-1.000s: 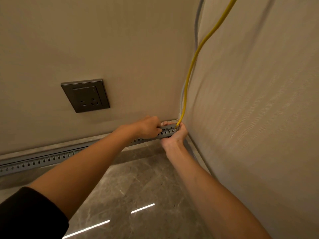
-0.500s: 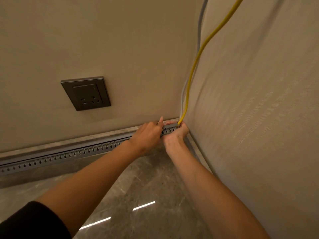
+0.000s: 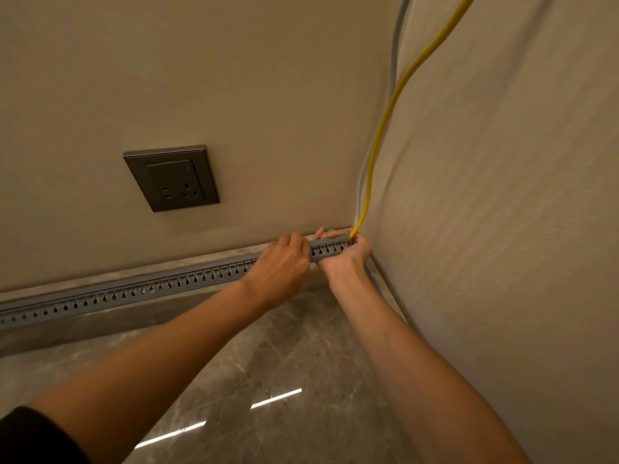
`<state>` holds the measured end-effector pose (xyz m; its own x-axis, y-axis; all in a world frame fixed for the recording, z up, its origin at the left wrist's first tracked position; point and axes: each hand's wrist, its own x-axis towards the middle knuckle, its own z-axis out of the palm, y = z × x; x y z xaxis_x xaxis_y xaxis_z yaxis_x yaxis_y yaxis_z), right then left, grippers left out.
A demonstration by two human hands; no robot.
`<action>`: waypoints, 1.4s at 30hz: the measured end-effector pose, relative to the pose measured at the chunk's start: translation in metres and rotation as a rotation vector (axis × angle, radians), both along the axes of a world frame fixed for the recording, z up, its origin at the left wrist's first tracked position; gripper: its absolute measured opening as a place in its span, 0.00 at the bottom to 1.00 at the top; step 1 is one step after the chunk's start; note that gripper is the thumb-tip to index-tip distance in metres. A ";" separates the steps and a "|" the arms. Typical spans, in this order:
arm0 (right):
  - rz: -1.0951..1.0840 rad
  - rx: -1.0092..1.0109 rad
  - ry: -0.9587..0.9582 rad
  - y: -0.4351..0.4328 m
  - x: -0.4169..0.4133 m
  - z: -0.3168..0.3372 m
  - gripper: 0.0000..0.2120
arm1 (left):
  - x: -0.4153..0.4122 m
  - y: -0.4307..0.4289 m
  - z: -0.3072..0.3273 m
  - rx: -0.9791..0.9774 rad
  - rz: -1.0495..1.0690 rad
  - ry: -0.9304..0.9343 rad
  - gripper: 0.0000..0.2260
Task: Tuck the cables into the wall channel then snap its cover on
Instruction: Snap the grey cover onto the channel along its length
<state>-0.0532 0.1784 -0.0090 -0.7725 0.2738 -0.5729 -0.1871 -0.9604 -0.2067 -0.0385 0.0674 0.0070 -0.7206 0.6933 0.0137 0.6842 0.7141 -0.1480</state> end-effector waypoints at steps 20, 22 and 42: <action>0.473 0.363 -0.060 0.027 0.020 -0.025 0.20 | -0.030 -0.001 -0.003 0.235 0.167 -0.503 0.16; 0.547 0.393 0.022 0.036 0.032 -0.028 0.20 | -0.032 -0.001 -0.004 0.269 0.192 -0.516 0.15; 0.567 0.757 0.081 0.029 0.041 -0.037 0.14 | -0.050 0.001 0.003 0.558 0.326 -0.810 0.13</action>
